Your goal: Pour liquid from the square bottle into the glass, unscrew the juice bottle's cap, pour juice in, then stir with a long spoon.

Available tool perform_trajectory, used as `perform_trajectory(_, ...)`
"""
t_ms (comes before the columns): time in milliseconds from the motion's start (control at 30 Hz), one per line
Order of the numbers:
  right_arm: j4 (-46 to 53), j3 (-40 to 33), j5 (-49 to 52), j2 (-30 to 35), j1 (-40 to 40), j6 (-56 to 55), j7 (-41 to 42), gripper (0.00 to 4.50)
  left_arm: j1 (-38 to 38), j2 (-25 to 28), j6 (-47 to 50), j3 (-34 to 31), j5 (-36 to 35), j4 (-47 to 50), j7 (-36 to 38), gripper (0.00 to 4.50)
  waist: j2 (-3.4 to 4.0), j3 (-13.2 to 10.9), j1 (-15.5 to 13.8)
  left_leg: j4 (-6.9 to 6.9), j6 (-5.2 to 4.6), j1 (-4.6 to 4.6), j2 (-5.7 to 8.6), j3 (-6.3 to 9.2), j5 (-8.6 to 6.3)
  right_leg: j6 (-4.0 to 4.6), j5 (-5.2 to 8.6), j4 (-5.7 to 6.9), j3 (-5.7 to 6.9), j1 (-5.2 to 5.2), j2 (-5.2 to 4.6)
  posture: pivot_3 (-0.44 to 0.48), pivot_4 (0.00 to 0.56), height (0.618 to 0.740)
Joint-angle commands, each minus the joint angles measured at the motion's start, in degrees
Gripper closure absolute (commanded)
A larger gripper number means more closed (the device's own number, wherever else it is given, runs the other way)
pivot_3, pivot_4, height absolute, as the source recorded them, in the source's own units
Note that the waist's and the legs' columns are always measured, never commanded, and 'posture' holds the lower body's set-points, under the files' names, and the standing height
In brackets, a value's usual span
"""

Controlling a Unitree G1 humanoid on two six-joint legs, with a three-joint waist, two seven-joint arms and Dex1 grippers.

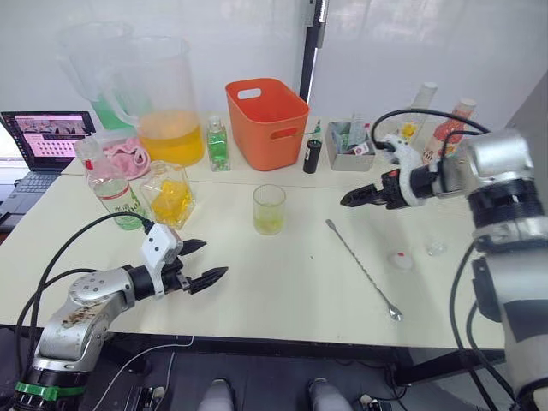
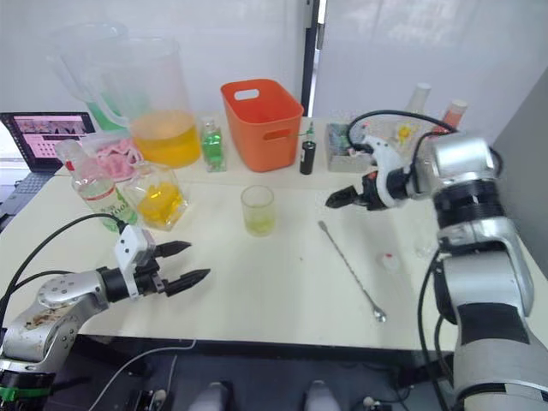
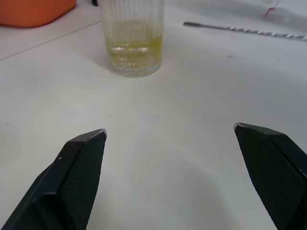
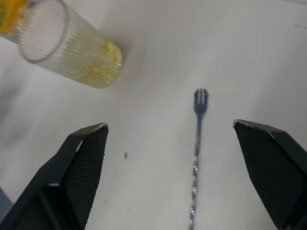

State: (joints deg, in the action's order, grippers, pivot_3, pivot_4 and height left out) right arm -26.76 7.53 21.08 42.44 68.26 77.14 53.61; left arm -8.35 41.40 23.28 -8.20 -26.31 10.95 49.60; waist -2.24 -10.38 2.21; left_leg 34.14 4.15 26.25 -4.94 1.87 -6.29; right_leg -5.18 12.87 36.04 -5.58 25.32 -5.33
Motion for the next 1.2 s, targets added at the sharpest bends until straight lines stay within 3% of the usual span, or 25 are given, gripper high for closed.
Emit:
perform_trajectory(33, 16.88, -12.19, 3.89, -0.19, -9.6, -8.17, -2.85, 0.07, -0.11, 2.15, -3.67, -5.07, -0.77, -3.42, 3.07, 0.0, 0.0, 0.0, 0.03, -0.01, 0.0, -0.01, 0.0, 0.01, 0.0, -0.01, 0.0, 0.01, 0.01, -0.02, 0.01, 0.0, 0.15, 0.717)
perform_trajectory(167, 33.84, -25.07, 7.93, -4.75, -21.76, -16.64, -7.87, 0.07, 0.81, 6.2, -5.57, -7.29, 0.76, -9.82, 6.45, 0.0, 0.05, -0.01, 0.34, -0.07, -0.01, -0.02, 0.0, 0.0, 0.01, -0.11, -0.01, 0.07, 0.01, 0.09, 0.0, 0.0, 0.15, 0.717)
perform_trajectory(367, 38.11, -38.07, 12.3, -5.46, -38.31, -29.0, -4.42, 0.07, 1.38, 9.94, -11.8, -10.97, 2.66, -22.05, 10.06, 0.0, -0.07, 0.08, -0.16, -0.05, 0.0, -0.16, -0.02, -0.01, 0.0, 0.1, 0.1, -0.03, 0.02, -0.15, -0.01, 0.0, 0.15, 0.717)
perform_trajectory(567, 38.6, -40.88, 8.2, -2.35, -56.96, -45.03, 0.57, 0.07, 3.51, 10.65, -16.23, -13.02, 3.88, -29.39, 11.77, 0.0, -0.1, 0.14, -0.68, -0.03, 0.02, -0.23, 0.01, -0.13, -0.01, 0.33, 0.22, -0.03, 0.02, -0.17, -0.13, 0.0, 0.15, 0.717)
perform_trajectory(733, 37.65, -44.28, 8.85, -1.41, -66.0, -50.68, 2.02, 0.07, 4.88, 10.29, -19.71, -13.83, 5.42, -32.72, 10.36, 0.0, -0.11, 0.15, -0.17, -0.06, 0.47, -0.54, -0.01, -0.14, -0.3, 0.37, 0.22, 0.03, 0.01, -0.34, -0.11, 0.0, 0.15, 0.717)
perform_trajectory(933, 32.48, -44.54, 7.94, -0.8, -71.14, -57.43, 3.45, 0.07, 4.0, 9.96, -23.59, -13.74, 6.44, -36.74, 9.78, 0.0, -0.12, 0.15, 0.37, -0.06, 0.55, -1.05, -0.01, -0.13, -0.35, 0.39, 0.24, -0.04, 0.01, -0.84, -0.14, 0.0, 0.15, 0.717)
perform_trajectory(1200, 30.08, -42.82, 8.13, -1.76, -73.65, -62.35, 3.61, 0.07, 3.19, 9.1, -23.34, -13.83, 5.81, -35.75, 8.53, 0.0, -0.12, 0.16, 0.34, -0.06, 0.56, -1.05, -0.01, -0.14, -0.36, 0.39, 0.24, -0.06, 0.02, -0.88, -0.17, 0.0, 0.15, 0.717)
